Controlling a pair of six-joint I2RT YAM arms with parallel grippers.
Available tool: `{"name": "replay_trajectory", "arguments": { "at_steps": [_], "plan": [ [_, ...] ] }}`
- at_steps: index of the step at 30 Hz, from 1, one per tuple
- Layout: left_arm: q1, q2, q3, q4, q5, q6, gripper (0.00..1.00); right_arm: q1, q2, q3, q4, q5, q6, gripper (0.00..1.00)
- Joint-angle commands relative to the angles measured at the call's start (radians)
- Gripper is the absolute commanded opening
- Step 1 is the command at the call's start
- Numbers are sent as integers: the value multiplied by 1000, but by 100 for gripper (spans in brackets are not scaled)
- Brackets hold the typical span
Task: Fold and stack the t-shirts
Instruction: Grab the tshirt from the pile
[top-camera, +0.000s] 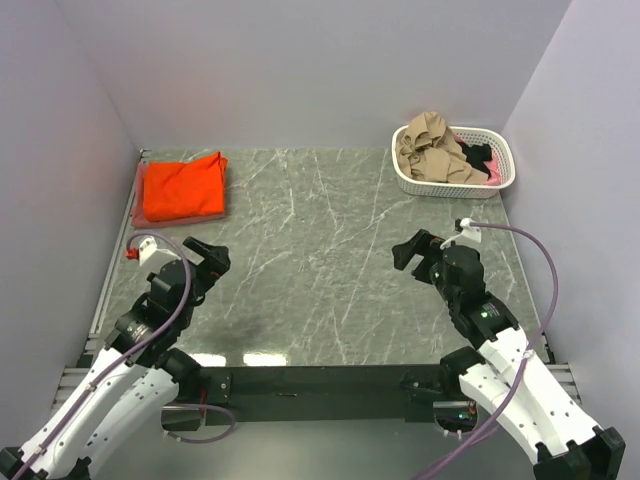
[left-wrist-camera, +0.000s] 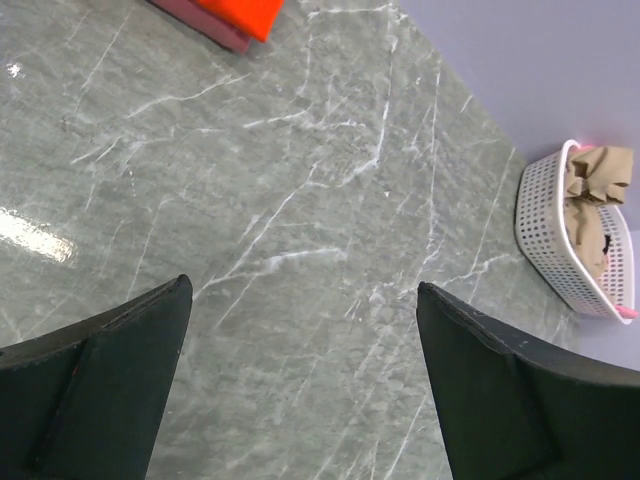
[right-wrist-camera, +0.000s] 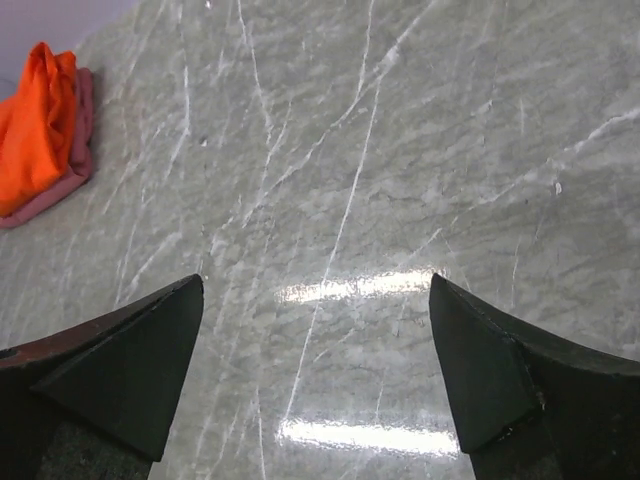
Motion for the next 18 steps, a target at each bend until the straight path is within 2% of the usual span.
{"name": "replay_trajectory", "arguments": {
  "at_steps": [1,5,9,12,16,18],
  "plan": [
    [0,-23,16,16,-2,-10,99,-2,-23,30,28,36,1,100],
    [-2,-5,28,40,-4,10,99,-5,-3,65,16,139,18,100],
    [-2,35,42,13,-7,-3,100,-3,82,155,22,194,-37,100],
    [-2,63,54,5,4,-3,99,-8,189,312,-85,314,1,98],
    [0,96,64,28,-15,10,99,-51,344,503,-116,348,-31,100],
    [0,119,77,13,-19,7,99,-88,461,600,-108,302,-59,100]
  ]
}}
